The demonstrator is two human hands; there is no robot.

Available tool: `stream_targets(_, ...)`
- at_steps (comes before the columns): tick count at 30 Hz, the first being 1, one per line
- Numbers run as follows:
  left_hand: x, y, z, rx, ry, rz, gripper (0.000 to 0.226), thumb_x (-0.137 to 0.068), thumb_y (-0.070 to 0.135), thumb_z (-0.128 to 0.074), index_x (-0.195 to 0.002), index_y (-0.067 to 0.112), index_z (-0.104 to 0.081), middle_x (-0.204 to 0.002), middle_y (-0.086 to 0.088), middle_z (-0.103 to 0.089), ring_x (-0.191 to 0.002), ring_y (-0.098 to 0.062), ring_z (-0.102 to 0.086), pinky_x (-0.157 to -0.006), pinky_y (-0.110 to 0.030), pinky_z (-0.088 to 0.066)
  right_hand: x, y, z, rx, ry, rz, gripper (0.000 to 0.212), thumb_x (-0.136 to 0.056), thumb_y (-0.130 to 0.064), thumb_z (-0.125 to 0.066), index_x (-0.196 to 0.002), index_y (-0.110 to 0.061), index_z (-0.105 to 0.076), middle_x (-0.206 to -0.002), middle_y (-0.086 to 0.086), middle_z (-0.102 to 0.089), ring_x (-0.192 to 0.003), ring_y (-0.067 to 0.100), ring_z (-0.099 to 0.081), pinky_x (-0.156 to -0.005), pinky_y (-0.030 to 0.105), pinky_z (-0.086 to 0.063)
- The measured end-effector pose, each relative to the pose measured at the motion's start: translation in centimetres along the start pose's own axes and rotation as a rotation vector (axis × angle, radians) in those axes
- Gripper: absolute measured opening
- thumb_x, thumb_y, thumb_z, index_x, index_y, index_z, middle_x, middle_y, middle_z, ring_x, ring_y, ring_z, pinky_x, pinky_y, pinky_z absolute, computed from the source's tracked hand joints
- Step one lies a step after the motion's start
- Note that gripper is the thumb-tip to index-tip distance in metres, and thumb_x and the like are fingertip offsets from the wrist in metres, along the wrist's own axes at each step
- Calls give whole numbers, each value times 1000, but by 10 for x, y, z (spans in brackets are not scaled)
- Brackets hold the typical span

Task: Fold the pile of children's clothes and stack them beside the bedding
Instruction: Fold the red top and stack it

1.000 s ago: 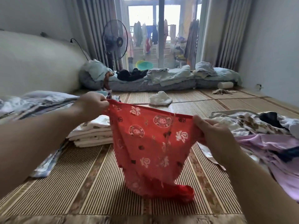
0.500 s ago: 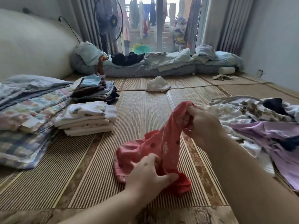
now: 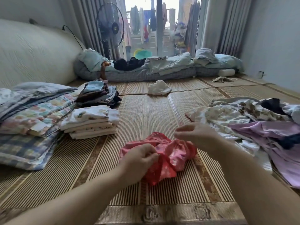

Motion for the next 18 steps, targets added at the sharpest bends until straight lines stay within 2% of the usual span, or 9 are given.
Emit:
stream_targets(2,-3,22,13,85,15,-33,24,-91,25,-63,-69,34,-66,-76,1,-67,-71,-16,-65,-64,-28,-52,9,-5,-14,126,-269,-15,26,-77,-43,-74,-100,-31,-70,-97,-9,-72,-87,8,-69,-72,18,-53)
stream_targets(4,-7,43,24,58,18,-94,24,-90,26,-64,-68,34,-68,-70,7,-67,-71,-12,-64,-68,-32,-53,12,-6,-30,216,-326,21,14,-77,-40,-75,-88,-33,-72,-92,-8,-74,-88,11,-70,-85,30,-55)
stream_targets(5,-8,52,28,39,19,-121,23,-89,26,-63,-68,33,-68,-67,9,-66,-70,-12,-63,-70,-34,-53,12,-8,-37,249,-286,48,4,-79,-36,-74,-80,-32,-72,-87,-7,-74,-85,13,-70,-87,33,-55)
stream_targets(7,-12,68,37,19,15,-146,23,-91,22,-61,-69,28,-65,-61,10,-62,-63,-9,-58,-65,-32,-49,11,-9,-41,213,-172,89,11,-83,-29,-71,-72,-28,-72,-83,0,-74,-79,18,-70,-85,38,-56)
stream_targets(8,-14,76,42,3,6,-145,22,-92,20,-61,-71,26,-64,-59,11,-60,-58,-6,-56,-59,-29,-46,11,-10,-38,128,-122,113,10,-84,-27,-70,-75,-24,-72,-83,5,-74,-77,21,-70,-83,39,-57)
stream_targets(11,-19,92,65,-186,7,-151,14,-90,26,-64,-76,22,-64,-57,10,-61,-51,-2,-55,-49,-20,-42,11,-12,-17,-125,24,205,13,-84,-24,-71,-78,-12,-71,-69,4,-69,-62,19,-63,-62,32,-52)
stream_targets(12,-20,96,74,-283,21,-165,14,-87,30,-67,-75,24,-66,-59,9,-63,-53,-2,-56,-51,-20,-43,11,-11,-9,-192,72,239,14,-82,-23,-71,-75,-11,-70,-64,3,-67,-58,18,-60,-58,28,-49)
stream_targets(14,-21,100,89,-378,1,-153,14,-83,34,-71,-76,22,-70,-68,3,-69,-60,-7,-61,-58,-27,-47,10,-9,5,-263,171,290,15,-79,-22,-74,-74,-9,-70,-66,7,-68,-60,19,-61,-60,29,-50)
stream_targets(18,-20,101,95,-196,-133,-83,13,-82,25,-74,-74,16,-71,-72,-6,-69,-63,-13,-62,-62,-27,-48,8,-3,16,-296,237,306,14,-80,-21,-73,-78,-6,-71,-71,10,-70,-62,21,-65,-62,34,-52)
Point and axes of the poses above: each hand's wrist, its own x-axis away from the middle knuckle, its own z-axis out of the back of the hand, y = z × x, the point moved 1 cm from there along -x, towards the middle knuckle
